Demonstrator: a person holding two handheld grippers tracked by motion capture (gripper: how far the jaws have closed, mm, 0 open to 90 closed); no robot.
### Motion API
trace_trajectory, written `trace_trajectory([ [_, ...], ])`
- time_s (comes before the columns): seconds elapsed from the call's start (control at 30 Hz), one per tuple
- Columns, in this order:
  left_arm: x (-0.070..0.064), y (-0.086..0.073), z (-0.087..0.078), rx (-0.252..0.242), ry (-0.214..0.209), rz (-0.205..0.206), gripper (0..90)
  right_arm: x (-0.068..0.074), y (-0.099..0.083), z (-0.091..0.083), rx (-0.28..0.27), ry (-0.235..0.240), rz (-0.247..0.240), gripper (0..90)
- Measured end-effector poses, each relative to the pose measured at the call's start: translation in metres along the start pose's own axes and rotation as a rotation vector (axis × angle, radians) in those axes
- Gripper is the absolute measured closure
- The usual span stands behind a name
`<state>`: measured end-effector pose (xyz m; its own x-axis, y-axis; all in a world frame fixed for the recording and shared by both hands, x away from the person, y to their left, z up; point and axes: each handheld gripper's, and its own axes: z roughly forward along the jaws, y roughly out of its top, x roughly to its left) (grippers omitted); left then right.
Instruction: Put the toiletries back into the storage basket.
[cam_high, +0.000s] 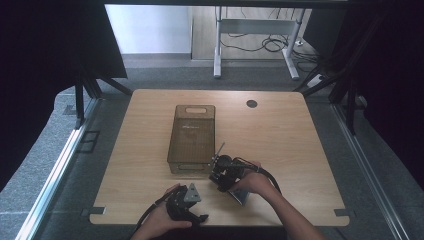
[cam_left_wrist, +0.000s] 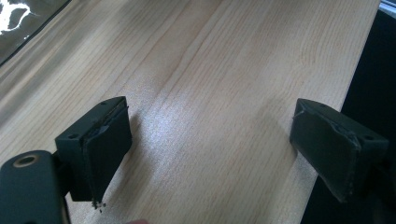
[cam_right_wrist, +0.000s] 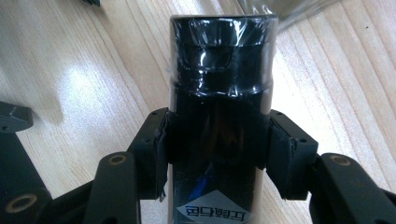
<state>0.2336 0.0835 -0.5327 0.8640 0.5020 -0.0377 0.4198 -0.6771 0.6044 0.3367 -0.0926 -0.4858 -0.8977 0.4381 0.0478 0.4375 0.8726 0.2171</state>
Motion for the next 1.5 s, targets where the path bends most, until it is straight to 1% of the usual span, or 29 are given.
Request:
trace_trajectory([
  [0.2,0.0,0.0,0.001,-0.01,0.002,-0.005,12.3,0.0,-0.003,0.004,0.003,0.003,0.007,46.2],
  [0.27,0.0,-0.001,0.002,-0.026,0.007,-0.004,11.7,0.0,-0.004,0.006,0.005,0.004,0.007,46.2],
  [0.3,0.001,-0.001,0.004,-0.041,0.011,-0.007,11.6,0.0,-0.004,0.008,0.003,0.012,0.008,46.2],
  [0.33,0.001,-0.002,0.004,-0.045,0.013,-0.008,11.6,0.0,-0.005,0.009,0.003,0.016,0.008,46.2],
  [0.53,0.001,-0.001,0.004,-0.043,0.015,-0.008,11.7,0.001,-0.006,0.011,0.002,0.012,0.009,46.4],
  [0.6,0.001,-0.001,0.004,-0.042,0.015,-0.008,11.7,0.001,-0.006,0.009,-0.005,0.018,0.013,46.5],
  [0.7,0.001,-0.001,0.004,-0.041,0.015,-0.009,11.7,0.004,-0.004,0.006,-0.019,0.044,0.023,46.9],
  [0.83,0.001,-0.001,0.004,-0.041,0.017,-0.008,11.7,0.007,0.001,0.002,-0.031,0.052,0.014,47.3],
  [1.03,0.001,-0.001,0.004,-0.041,0.015,-0.009,11.7,0.006,0.008,-0.008,-0.063,0.06,0.019,47.8],
  [1.2,0.0,-0.001,0.004,-0.04,0.015,-0.008,11.7,0.004,0.014,-0.015,-0.07,0.05,0.018,48.0],
  [1.23,0.0,-0.001,0.004,-0.039,0.015,-0.008,11.7,0.004,0.015,-0.016,-0.072,0.05,0.024,48.1],
  [1.37,0.001,-0.001,0.004,-0.04,0.015,-0.006,11.8,0.003,0.019,-0.022,-0.083,0.053,0.021,48.1],
  [1.5,0.0,-0.001,0.004,-0.037,0.015,-0.005,11.8,0.002,0.023,-0.029,-0.092,0.065,0.036,48.1],
])
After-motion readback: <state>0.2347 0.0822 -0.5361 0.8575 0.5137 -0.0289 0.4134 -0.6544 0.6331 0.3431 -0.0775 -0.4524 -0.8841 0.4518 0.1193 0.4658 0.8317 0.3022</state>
